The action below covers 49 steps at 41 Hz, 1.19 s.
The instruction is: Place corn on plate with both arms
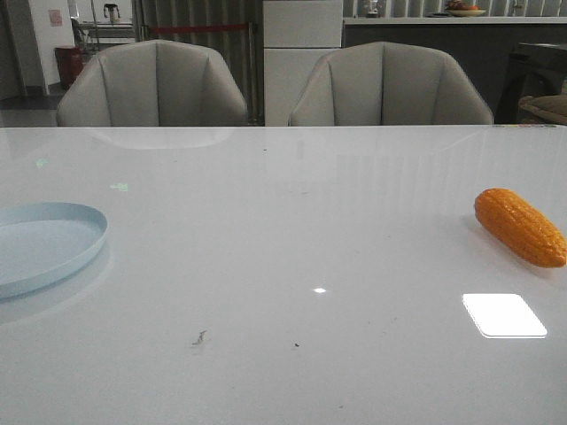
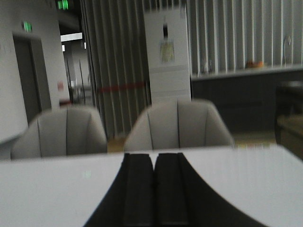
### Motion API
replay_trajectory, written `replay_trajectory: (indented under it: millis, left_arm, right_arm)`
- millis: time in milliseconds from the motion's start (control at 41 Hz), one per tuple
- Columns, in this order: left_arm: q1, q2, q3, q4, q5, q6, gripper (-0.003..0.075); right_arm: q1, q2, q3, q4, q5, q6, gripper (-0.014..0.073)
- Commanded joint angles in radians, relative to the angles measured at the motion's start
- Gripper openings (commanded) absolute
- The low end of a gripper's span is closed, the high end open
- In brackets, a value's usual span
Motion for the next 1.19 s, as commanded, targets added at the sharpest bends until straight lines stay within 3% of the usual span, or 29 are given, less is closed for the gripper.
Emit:
replay_trajectory:
  millis: [0,292,609,877,1048,1169]
  left_arm:
    - [-0.006,-0.015,-0.09,-0.026,-0.1,-0.007,0.0096]
    - [-0.006,0.087,-0.451,0.099,0.219,-0.007,0.0096]
    - [-0.006,0.406,-0.717,0.099,0.546,-0.007,0.0096]
    - [-0.006,0.726,-0.72,0.099,0.603,-0.007,0.0096]
    - [-0.006,0.867,-0.72,0.097,0.607,-0.007,0.0105]
    - [-0.006,0.933,-0.72,0.091,0.607,-0.007,0.0188]
  right_arm:
    - [-0.007,-0.017,-0.077,0.027,-0.184,0.025,0.0059]
    - [-0.007,0.093,-0.497,-0.014,0.251,0.013,0.0059]
    - [-0.007,0.496,-0.75,-0.032,0.38,0.013,0.0059]
    - [-0.007,0.854,-0.757,-0.032,0.421,0.013,0.0059]
    - [-0.007,0.962,-0.757,-0.032,0.421,0.013,0.0059]
    - [-0.007,0.999,-0.757,-0.032,0.426,0.013,0.0101]
